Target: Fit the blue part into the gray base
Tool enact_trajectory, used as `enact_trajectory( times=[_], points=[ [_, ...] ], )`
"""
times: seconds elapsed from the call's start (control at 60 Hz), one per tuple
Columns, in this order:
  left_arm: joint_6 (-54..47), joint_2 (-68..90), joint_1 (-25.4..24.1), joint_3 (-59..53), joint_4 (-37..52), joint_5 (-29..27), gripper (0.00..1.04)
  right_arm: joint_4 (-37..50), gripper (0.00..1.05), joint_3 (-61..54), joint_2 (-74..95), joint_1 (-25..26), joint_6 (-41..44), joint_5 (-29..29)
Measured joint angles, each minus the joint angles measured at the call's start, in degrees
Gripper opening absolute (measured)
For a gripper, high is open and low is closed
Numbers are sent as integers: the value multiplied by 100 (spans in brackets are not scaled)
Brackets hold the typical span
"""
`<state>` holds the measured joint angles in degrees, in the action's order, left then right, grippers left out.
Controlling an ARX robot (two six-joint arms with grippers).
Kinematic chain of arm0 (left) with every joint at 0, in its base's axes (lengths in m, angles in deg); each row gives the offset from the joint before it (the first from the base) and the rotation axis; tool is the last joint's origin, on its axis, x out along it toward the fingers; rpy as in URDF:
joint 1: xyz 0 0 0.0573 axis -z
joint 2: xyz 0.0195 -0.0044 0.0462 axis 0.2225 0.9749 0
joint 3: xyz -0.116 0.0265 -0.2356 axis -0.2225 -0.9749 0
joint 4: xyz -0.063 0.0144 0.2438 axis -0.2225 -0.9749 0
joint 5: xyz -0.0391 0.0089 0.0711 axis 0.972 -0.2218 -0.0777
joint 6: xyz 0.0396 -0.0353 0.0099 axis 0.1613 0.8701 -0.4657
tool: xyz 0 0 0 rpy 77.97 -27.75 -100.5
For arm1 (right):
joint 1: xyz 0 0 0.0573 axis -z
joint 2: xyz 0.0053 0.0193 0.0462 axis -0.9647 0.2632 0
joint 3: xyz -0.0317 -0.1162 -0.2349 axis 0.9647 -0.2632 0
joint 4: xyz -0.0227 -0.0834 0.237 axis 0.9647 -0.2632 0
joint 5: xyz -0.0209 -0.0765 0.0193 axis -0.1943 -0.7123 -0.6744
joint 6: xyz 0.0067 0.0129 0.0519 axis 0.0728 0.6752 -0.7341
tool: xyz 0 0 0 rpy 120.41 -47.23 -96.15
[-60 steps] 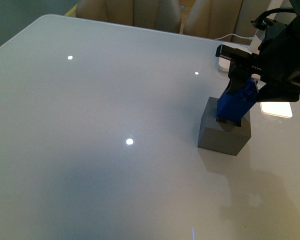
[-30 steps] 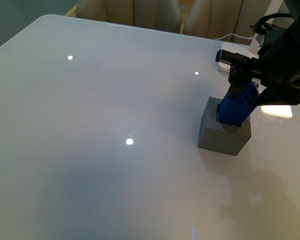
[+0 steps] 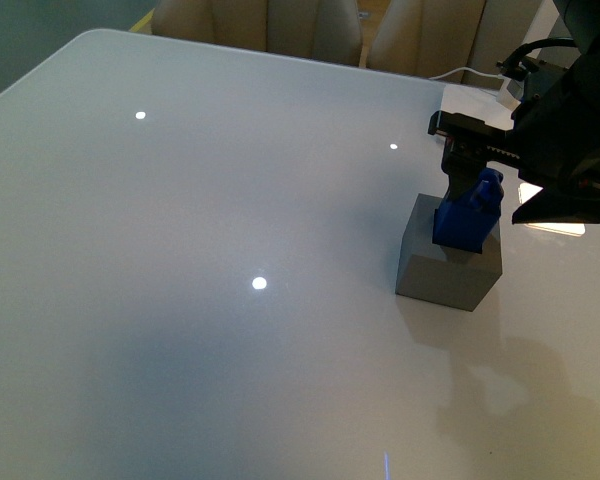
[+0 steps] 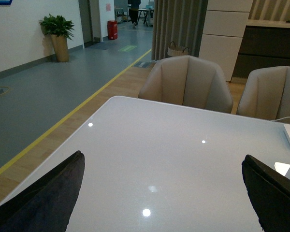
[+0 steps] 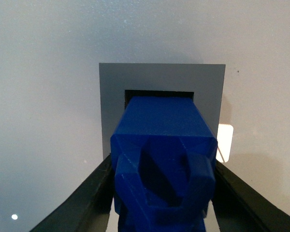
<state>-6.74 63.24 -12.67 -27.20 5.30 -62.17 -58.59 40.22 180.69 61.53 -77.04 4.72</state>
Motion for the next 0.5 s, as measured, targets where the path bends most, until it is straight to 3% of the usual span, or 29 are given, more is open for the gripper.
enact_trajectory(
  times=[0.133,0.333,0.5],
  points=[
    [0,0,0,0,0,0,97,79,97,-37,-20,-4,0,20],
    [0,0,0,0,0,0,97,511,96,-481,-479,22,153,-11],
    [0,0,0,0,0,0,97,1641,96,-1325,-1563,151,402,-190]
  ],
)
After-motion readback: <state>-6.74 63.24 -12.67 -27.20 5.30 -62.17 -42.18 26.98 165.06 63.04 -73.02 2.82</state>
